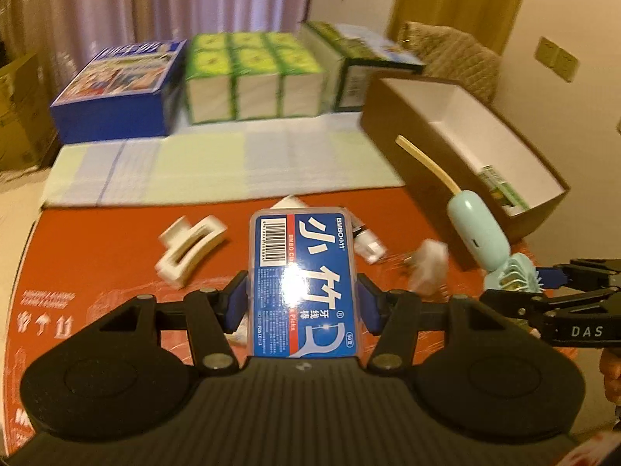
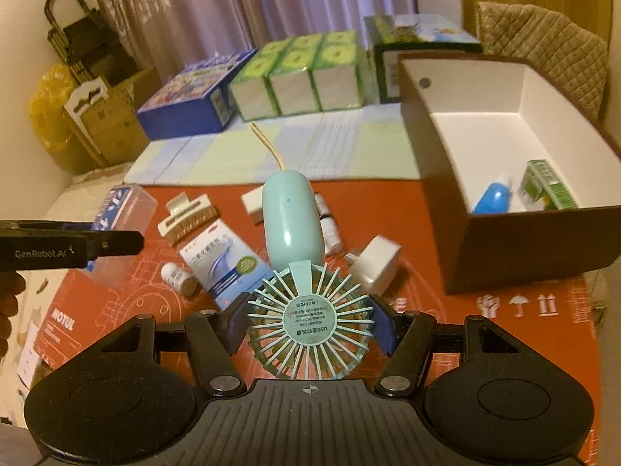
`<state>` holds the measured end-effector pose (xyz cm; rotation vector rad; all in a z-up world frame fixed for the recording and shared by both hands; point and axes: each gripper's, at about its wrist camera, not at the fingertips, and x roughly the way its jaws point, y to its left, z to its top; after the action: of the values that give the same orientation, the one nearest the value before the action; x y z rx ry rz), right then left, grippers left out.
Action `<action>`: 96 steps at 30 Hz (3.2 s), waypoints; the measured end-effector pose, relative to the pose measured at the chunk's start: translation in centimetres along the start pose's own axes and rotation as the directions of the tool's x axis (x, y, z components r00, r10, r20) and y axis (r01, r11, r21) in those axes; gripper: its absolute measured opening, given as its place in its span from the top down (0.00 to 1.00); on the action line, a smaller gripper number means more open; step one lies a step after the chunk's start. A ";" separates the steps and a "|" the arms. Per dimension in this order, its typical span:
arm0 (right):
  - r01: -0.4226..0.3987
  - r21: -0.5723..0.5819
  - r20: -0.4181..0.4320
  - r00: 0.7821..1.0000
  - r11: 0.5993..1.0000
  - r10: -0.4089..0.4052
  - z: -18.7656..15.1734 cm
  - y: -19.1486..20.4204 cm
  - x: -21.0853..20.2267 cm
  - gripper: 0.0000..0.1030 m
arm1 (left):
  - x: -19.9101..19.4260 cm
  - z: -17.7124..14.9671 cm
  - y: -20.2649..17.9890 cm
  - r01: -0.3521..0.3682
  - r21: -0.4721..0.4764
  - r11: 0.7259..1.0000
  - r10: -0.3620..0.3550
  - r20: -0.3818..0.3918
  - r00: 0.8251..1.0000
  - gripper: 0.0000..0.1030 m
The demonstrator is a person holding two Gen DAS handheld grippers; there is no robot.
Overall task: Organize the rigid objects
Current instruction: 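Lift and carry the floss box and fan over the brown box with both grippers, then lower the floss box and fan into the brown box and open both grippers, then raise both grippers out of the brown box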
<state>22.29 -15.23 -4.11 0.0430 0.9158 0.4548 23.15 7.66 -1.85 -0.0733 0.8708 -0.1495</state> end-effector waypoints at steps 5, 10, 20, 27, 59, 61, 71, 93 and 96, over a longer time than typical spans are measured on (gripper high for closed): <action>0.006 0.030 0.036 0.999 1.000 -0.007 1.0 -2.9 -2.0 0.42 | 0.9 1.7 -4.5 0.062 0.036 0.997 -0.062 0.022 0.998 0.49; 0.024 0.053 0.068 0.997 0.998 -0.027 2.2 -6.3 -3.8 0.42 | 2.2 3.9 -9.5 0.121 0.068 0.990 -0.124 0.045 0.991 0.49; 0.052 0.073 0.120 0.991 0.996 -0.060 5.7 -14.1 -5.2 0.42 | 6.2 8.3 -17.8 0.184 0.087 0.979 -0.189 0.055 0.980 0.49; 0.081 0.070 0.104 0.991 0.994 -0.088 8.0 -19.1 -3.8 0.42 | 10.4 10.5 -21.6 0.165 0.089 0.982 -0.167 0.017 0.986 0.49; 0.119 -0.048 -0.106 0.987 0.992 -0.123 10.0 -22.5 4.8 0.38 | 20.6 12.1 -23.8 0.089 0.146 0.985 -0.056 -0.217 0.974 0.47; 0.123 -0.048 -0.109 0.986 0.991 -0.128 10.0 -22.6 4.7 0.37 | 20.6 12.0 -23.8 0.088 0.147 0.985 -0.055 -0.216 0.975 0.47; 0.133 -0.051 -0.112 0.984 0.990 -0.138 9.9 -22.9 4.3 0.36 | 20.6 11.7 -23.8 0.081 0.147 0.986 -0.048 -0.215 0.975 0.47; 0.122 -0.032 -0.060 0.991 0.992 -0.123 8.8 -23.6 1.3 0.36 | 16.2 11.2 -24.2 0.074 0.080 0.994 -0.063 -0.130 0.990 0.47; 0.111 -0.024 -0.044 0.993 0.993 -0.112 8.7 -23.6 0.5 0.36 | 14.4 11.1 -23.8 0.064 0.056 0.996 -0.059 -0.094 0.994 0.47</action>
<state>37.80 -35.09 -4.47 -0.0386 0.9524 0.3627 38.38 -18.06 -2.60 -0.0383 0.9564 -0.2376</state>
